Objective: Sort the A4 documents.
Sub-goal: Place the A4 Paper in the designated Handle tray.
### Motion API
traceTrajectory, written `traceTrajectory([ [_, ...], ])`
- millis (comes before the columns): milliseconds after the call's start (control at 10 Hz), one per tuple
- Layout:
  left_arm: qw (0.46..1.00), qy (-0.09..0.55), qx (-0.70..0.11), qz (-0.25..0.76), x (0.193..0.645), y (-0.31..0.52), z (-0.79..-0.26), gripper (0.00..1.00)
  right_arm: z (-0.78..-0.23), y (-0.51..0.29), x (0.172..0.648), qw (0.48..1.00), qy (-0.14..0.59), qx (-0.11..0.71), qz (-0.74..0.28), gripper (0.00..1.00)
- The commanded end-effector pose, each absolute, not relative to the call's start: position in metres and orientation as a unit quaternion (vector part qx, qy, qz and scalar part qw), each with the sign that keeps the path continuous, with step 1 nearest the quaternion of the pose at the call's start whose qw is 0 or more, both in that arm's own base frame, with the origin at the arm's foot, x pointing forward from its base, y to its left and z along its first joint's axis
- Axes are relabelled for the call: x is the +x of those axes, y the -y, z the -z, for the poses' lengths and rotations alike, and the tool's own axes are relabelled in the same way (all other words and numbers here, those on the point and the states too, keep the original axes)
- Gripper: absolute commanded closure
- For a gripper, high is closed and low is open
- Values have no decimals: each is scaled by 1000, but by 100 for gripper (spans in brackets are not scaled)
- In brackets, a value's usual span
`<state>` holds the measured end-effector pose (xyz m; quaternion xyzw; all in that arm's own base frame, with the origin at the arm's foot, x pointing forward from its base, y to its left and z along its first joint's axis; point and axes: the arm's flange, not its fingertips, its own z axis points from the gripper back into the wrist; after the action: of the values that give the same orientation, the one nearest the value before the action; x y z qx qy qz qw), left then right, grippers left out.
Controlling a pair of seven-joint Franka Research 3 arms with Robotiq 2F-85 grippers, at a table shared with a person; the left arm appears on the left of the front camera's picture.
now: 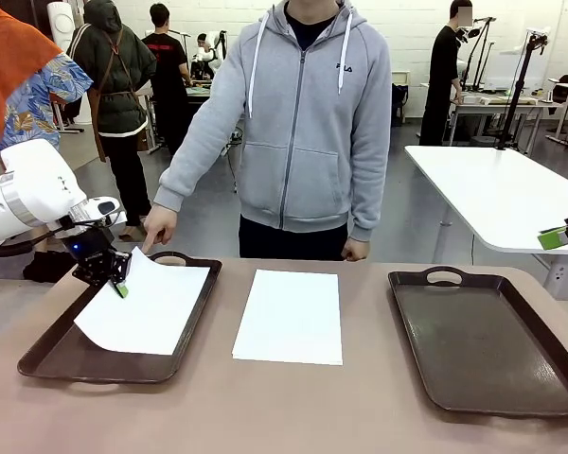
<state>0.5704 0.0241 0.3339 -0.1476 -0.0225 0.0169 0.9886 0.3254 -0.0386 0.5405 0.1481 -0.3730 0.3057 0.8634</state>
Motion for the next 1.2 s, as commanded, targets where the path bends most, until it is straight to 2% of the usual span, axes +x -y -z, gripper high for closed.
traceTrajectory([
  [0, 991, 20, -128, -23, 575, -22, -336, 60, -539, 38, 326, 862, 373, 153, -307, 0],
  [100, 992, 19, -121, -20, 576, -22, -337, 59, -539, 38, 326, 862, 373, 153, -307, 0],
  [200, 993, 17, -116, -18, 576, -23, -338, 40, -539, 38, 326, 862, 373, 153, -307, 0],
  [300, 993, 17, -112, -19, 576, -24, -339, 57, -539, 38, 326, 862, 373, 153, -307, 0],
  [400, 994, 16, -104, -20, 575, -25, -340, 21, -539, 38, 326, 862, 373, 153, -307, 0],
  [500, 995, 19, -98, -22, 575, -25, -342, 37, -539, 38, 326, 862, 373, 153, -307, 0],
  [600, 995, 23, -94, -24, 575, -25, -343, 1, -539, 38, 326, 862, 373, 153, -307, 0],
  [700, 995, 29, -94, -32, 576, -28, -345, 18, -539, 38, 326, 862, 373, 153, -307, 0],
  [800, 994, 36, -94, -39, 576, -29, -348, 0, -539, 38, 326, 862, 373, 153, -307, 0],
  [1100, 992, 42, -111, -48, 576, -26, -353, 0, -539, 38, 326, 862, 373, 153, -307, 0],
])
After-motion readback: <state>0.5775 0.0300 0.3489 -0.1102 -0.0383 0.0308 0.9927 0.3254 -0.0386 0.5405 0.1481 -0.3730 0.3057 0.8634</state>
